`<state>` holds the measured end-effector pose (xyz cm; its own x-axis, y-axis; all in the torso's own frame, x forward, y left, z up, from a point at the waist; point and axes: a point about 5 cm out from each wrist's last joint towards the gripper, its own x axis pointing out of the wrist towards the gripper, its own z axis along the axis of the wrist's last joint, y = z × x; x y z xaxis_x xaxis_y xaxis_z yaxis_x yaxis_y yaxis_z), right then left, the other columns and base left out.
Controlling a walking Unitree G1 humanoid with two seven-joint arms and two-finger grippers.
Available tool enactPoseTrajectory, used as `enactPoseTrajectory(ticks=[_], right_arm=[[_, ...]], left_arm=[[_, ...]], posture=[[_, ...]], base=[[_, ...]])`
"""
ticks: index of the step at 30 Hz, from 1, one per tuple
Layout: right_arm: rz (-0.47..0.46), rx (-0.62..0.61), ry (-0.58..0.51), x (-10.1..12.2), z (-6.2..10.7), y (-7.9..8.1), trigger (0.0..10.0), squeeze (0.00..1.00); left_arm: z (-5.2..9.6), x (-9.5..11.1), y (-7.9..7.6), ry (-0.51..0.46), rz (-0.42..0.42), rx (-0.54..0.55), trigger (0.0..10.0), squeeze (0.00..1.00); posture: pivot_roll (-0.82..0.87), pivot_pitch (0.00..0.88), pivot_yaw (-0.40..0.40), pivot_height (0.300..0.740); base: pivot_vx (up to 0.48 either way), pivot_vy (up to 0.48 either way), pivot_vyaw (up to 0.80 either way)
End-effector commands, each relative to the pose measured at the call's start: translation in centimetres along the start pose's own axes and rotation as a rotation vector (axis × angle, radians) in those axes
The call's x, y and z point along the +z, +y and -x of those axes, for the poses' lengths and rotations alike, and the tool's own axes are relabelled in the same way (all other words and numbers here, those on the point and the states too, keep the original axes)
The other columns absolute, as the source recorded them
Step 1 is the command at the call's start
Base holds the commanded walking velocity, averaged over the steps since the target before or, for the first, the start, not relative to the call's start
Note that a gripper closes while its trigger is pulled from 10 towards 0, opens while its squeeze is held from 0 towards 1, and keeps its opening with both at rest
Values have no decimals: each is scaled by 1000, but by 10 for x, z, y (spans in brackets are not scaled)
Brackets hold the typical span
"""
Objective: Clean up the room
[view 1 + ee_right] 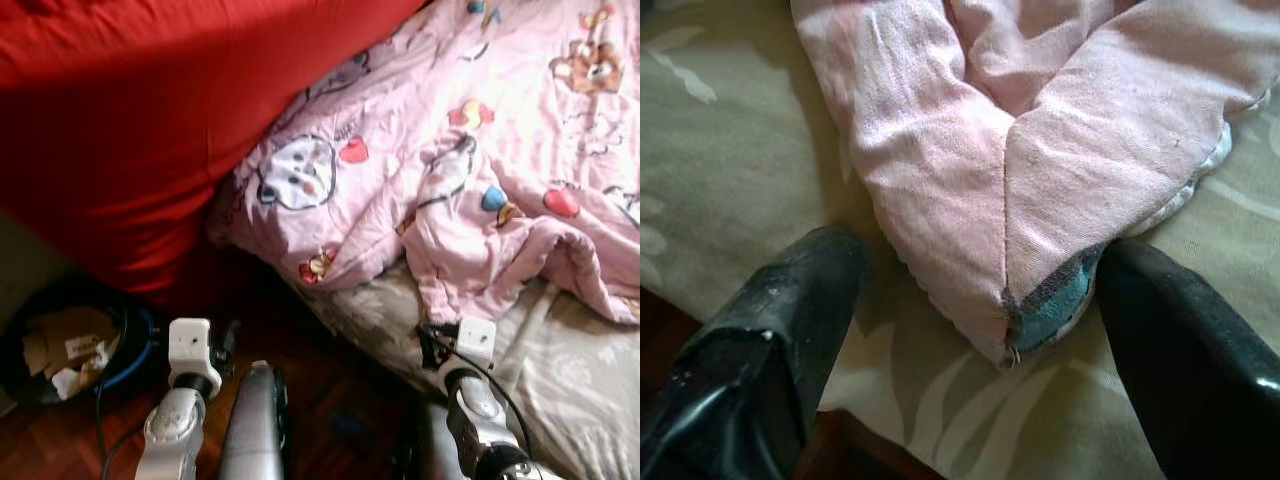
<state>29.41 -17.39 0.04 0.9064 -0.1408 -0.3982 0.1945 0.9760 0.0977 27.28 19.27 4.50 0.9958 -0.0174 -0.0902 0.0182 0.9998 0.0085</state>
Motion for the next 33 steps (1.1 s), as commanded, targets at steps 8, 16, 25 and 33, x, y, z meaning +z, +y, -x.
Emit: enactPoseTrajectory(ticks=[8,16,25,33], right_arm=[[-7,11,-28,1,1,2,10000,0],[-5,-5,-28,1,1,1,0,0],[2,-12,-11,-2,1,1,0,0],[-1,-8,-16,0,1,3,0,0]], left_arm=[[11,-7,3,47,2,7,10000,0],[12,-7,2,64,1,7,10000,0],[12,-7,2,68,4,11,10000,0],[9,-6,1,68,8,8,10000,0]], posture=[[132,361,84,621],[130,364,83,621],[130,360,81,621],[124,347,76,621]], base=[[0,0,0],[0,0,0],[0,0,0],[0,0,0]])
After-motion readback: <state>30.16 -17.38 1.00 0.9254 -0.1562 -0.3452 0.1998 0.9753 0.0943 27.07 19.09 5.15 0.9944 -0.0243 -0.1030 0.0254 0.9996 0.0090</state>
